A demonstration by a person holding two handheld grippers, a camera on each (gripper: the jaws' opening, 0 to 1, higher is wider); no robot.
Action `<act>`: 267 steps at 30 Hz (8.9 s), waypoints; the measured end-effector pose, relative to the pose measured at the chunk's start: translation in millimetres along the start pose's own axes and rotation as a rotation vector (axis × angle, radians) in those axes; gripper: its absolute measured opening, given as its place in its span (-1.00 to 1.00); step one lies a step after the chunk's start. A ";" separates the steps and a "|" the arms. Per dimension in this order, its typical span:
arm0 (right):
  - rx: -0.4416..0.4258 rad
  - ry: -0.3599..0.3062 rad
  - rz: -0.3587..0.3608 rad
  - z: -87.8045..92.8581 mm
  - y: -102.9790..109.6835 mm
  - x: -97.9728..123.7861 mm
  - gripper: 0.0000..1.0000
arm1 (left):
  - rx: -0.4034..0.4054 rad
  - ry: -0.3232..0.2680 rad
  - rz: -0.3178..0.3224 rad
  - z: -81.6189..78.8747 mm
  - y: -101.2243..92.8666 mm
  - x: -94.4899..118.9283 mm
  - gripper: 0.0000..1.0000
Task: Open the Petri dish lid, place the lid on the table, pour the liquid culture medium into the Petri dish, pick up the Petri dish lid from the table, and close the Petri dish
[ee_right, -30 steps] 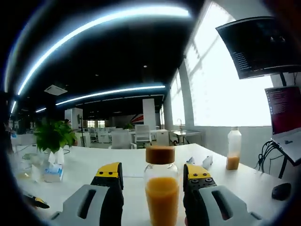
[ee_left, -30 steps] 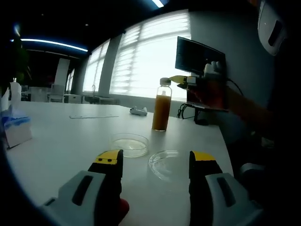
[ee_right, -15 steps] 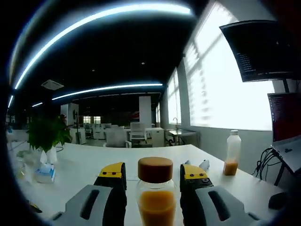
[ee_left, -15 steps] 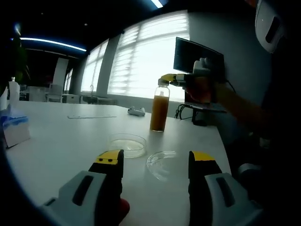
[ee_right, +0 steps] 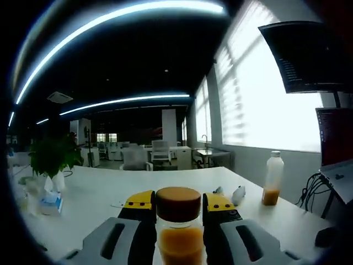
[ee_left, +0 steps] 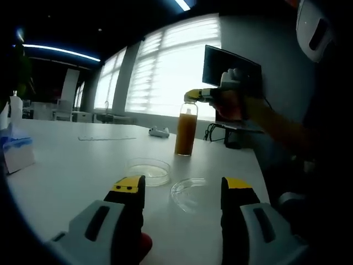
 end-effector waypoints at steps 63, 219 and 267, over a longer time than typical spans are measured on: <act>-0.002 -0.067 -0.235 20.8 15.7 102.1 -0.48 | -0.018 -0.002 -0.033 -1.5 1.6 1.9 -0.17; 0.015 0.025 -0.108 62.9 11.2 11.4 0.20 | 0.079 -0.040 -0.044 -4.8 8.8 2.5 -0.17; -0.010 0.039 -0.040 73.3 8.3 -41.3 0.14 | 0.094 -0.047 -0.046 -5.2 11.9 3.0 -0.17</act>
Point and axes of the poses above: the point that each gripper's makers call its tool centre point, and the gripper's own axes: x roughly backward along the fingers, y roughly to its left, z roughly out of its underside, the point moved 6 cm from there along x, roughly backward along the fingers, and after that the axes turned 4 degrees about x, right-handed, at the moved point
